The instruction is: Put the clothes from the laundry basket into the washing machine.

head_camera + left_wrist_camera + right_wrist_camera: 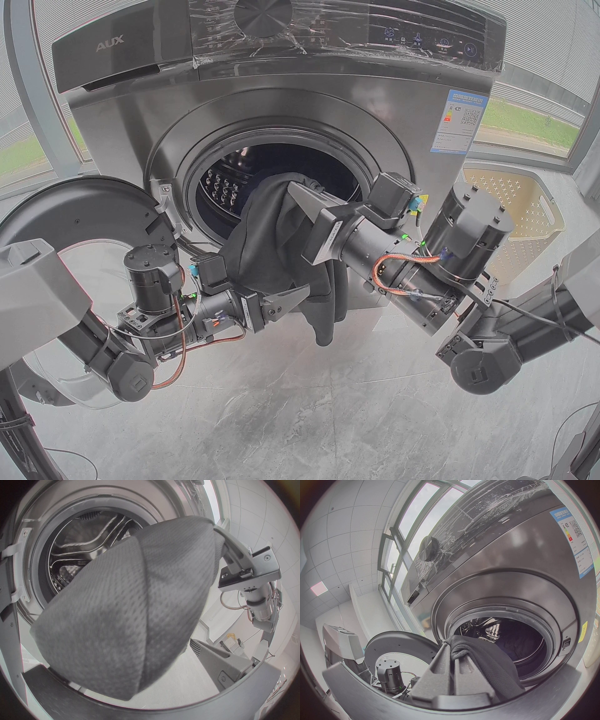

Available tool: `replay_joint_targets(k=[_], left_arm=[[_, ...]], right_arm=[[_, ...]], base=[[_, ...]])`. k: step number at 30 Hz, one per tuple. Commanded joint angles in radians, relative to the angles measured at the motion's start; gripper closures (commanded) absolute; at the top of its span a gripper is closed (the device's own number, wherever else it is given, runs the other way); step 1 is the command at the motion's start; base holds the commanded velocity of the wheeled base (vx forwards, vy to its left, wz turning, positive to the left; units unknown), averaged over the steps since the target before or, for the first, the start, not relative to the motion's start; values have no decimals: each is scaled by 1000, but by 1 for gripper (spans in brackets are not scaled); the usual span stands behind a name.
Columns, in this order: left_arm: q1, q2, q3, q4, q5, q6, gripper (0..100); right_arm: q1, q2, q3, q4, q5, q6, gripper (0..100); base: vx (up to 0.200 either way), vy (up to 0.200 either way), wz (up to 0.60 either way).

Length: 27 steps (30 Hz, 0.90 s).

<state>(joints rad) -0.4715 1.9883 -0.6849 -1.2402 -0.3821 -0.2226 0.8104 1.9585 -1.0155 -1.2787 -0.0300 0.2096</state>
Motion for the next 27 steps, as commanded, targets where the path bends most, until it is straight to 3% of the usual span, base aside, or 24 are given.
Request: replay_joint_targets(k=[1,14,19,27], left_arm=[[-9,-43,13,1,0,-4,0],[-45,-95,62,-25,0,-8,0],[-45,-72,61,-53,2,-29,0],[-44,12,31,-122,45,-31,0]], right_arm=[[-8,7,-5,-1,-1,-1,100],[-23,22,-25,-1,-4,1,100],[-23,23,-25,-1,-4,1,100],[-14,22,-23,-1,-4,1,100]], base=[[0,0,0],[0,0,0],[0,0,0],[0,0,0]])
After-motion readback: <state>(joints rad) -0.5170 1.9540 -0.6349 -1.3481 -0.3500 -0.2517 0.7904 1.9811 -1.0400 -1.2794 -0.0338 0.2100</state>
